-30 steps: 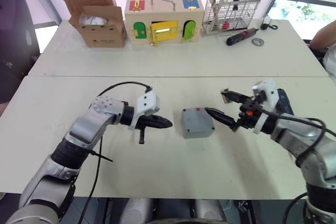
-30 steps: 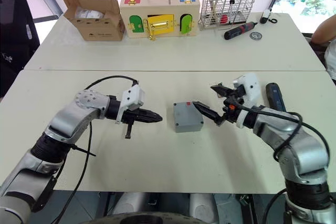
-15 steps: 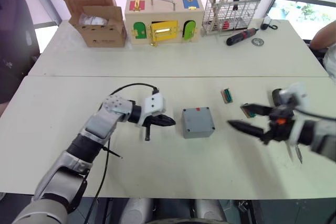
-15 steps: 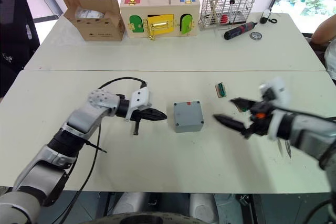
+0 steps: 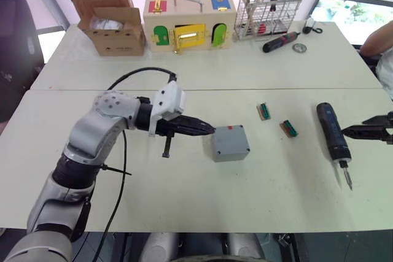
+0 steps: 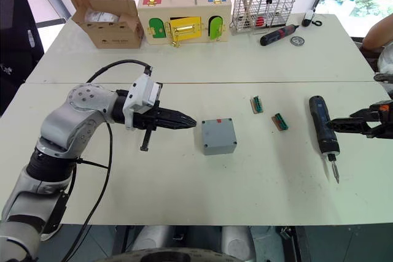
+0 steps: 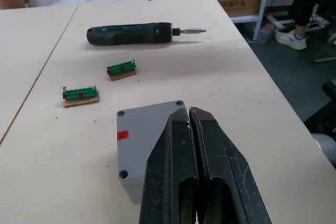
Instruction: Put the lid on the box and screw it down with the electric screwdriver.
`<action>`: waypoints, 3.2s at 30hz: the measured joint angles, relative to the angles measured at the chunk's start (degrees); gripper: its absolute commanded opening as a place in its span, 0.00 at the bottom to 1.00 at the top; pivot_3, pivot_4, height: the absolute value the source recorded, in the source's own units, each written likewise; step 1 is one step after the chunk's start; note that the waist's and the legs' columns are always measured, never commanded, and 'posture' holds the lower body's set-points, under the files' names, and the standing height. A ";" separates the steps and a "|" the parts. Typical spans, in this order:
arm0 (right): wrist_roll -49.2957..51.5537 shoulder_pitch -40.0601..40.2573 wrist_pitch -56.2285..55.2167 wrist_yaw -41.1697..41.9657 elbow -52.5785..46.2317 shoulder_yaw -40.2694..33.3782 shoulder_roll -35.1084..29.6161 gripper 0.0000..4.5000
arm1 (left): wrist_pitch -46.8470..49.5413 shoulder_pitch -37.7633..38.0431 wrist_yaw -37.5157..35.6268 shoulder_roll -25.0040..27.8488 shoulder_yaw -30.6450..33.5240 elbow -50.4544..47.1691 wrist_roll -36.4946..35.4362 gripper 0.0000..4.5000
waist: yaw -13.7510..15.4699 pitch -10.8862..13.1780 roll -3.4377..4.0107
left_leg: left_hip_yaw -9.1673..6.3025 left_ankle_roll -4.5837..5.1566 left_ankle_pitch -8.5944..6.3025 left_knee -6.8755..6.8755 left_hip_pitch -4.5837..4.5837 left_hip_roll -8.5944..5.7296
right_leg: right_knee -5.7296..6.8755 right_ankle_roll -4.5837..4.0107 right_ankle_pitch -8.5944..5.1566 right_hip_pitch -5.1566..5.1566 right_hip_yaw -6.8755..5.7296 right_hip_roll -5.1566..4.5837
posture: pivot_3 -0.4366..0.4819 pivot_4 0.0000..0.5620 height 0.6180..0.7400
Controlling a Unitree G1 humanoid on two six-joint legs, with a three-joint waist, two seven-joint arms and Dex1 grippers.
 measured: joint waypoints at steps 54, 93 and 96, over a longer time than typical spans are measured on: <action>-47.24 -32.72 -13.01 18.89 48.09 27.10 26.12 0.46 | 2.50 7.72 10.44 -1.71 -5.21 -7.52 1.42 0.00 | -0.95 -0.26 -0.37 | -0.08 -0.05 0.00 0.04 0.04 -0.09 | 0.02 -0.01 0.01 0.04 -0.05 -0.03 | 0.48 0.27 0.98; -21.22 -32.88 25.98 -6.53 6.48 -37.91 42.08 0.45 | -5.44 -3.28 1.77 -3.80 -5.49 12.62 3.95 0.00 | 0.40 0.09 0.66 | -0.05 -0.09 0.03 0.04 -0.44 -0.14 | 0.26 0.01 0.02 -0.53 -0.09 -0.09 | 0.48 0.27 0.98; -13.83 -29.53 26.00 -19.88 -10.75 -53.71 57.86 0.45 | -5.44 -4.13 0.40 -3.75 -5.49 14.26 3.96 0.00 | 0.51 0.08 0.68 | -0.09 -0.14 0.06 0.08 -0.60 -0.18 | 0.96 0.01 0.02 -0.93 -0.07 -0.13 | 0.48 0.27 0.98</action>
